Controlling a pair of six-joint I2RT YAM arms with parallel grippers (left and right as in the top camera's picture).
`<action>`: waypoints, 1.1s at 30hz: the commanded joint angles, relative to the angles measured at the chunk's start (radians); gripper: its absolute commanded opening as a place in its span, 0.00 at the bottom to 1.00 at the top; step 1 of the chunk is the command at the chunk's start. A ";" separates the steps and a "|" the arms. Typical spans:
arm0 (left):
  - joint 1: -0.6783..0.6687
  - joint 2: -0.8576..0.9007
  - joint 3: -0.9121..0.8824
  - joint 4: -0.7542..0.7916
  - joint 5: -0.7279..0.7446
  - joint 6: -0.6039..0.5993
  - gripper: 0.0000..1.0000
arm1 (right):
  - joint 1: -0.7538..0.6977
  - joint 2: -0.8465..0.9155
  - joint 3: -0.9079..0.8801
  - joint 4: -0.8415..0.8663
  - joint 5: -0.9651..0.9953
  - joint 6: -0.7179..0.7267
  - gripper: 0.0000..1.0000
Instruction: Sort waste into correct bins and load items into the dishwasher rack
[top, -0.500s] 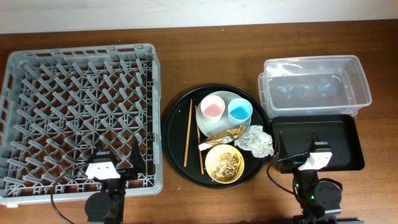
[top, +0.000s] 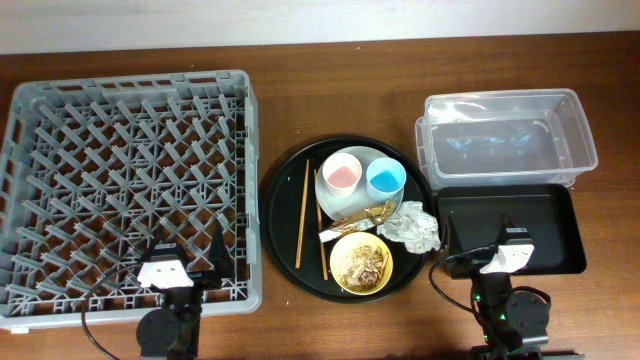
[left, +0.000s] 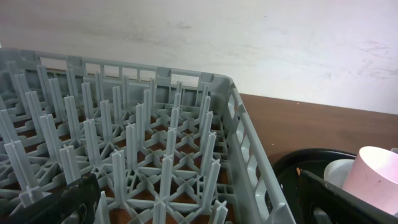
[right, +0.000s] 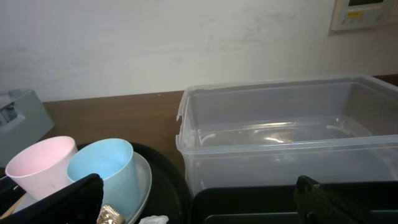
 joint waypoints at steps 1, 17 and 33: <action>0.004 -0.006 -0.001 -0.005 -0.001 0.016 0.99 | -0.004 -0.005 -0.005 -0.008 0.002 0.007 0.99; 0.004 -0.006 -0.001 -0.005 -0.001 0.016 0.99 | -0.004 0.002 0.121 -0.142 -0.067 0.008 0.99; 0.004 -0.006 -0.001 -0.005 -0.001 0.016 0.99 | 0.001 1.112 1.502 -1.325 -0.362 0.001 0.75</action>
